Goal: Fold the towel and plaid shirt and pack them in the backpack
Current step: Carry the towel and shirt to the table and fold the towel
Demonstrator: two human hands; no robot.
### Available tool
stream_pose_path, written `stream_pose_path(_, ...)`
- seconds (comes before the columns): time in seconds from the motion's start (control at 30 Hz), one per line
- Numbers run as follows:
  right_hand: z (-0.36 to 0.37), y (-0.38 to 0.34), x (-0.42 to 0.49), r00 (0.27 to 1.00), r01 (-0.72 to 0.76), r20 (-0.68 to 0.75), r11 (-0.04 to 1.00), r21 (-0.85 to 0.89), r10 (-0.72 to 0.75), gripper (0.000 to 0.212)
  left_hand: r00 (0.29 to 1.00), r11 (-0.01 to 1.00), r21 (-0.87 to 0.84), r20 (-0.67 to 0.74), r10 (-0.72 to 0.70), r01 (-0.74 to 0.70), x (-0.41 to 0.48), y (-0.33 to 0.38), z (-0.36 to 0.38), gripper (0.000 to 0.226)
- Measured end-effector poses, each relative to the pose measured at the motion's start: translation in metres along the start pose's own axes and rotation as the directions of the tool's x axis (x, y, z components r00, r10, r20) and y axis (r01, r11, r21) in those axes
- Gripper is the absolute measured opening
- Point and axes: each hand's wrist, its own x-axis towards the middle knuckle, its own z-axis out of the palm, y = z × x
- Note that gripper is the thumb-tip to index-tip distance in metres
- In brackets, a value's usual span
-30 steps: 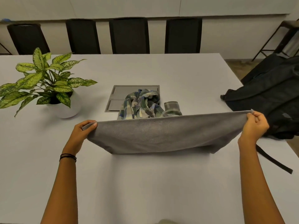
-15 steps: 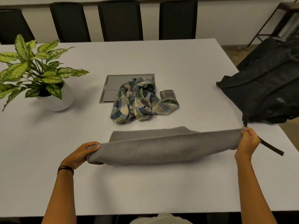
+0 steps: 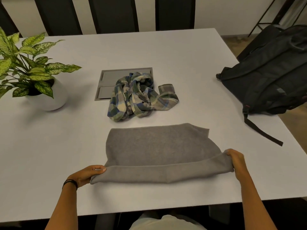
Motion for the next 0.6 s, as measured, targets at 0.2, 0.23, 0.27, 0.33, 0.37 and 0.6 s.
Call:
stream_pose_path(0.2,0.003,0.03,-0.004,0.992,-0.088,0.074,0.978,-0.188,0.104,0.009,0.99,0.989,0.053,-0.018,-0.14,0.141,0.0,-0.01,-0.006,0.015)
stream_pose_path(0.23,0.004,0.033,-0.003,0.989,-0.105,0.077,0.97,-0.22,0.125,0.009,0.986,0.984,0.062,-0.027,-0.165,0.166,0.0,-0.012,-0.008,0.014)
stream_pose_path(0.27,0.005,0.035,-0.003,0.985,-0.127,0.079,0.959,-0.255,0.152,0.009,0.982,0.98,0.069,-0.036,-0.186,0.188,0.001,-0.014,-0.011,0.014)
stream_pose_path(0.33,0.005,0.037,-0.003,0.973,-0.162,0.104,0.929,-0.332,0.206,0.012,0.974,0.971,0.086,-0.047,-0.221,0.224,0.002,-0.018,-0.015,0.015)
stream_pose_path(0.37,0.005,0.038,-0.003,0.964,-0.171,0.127,0.912,-0.374,0.233,0.014,0.971,0.967,0.088,-0.043,-0.236,0.239,0.002,-0.02,-0.017,0.015)
stream_pose_path(0.6,0.01,0.034,-0.005,0.95,-0.155,0.163,0.856,-0.493,0.266,0.027,0.966,0.953,0.187,-0.141,-0.215,0.24,0.0,-0.019,-0.011,0.017)
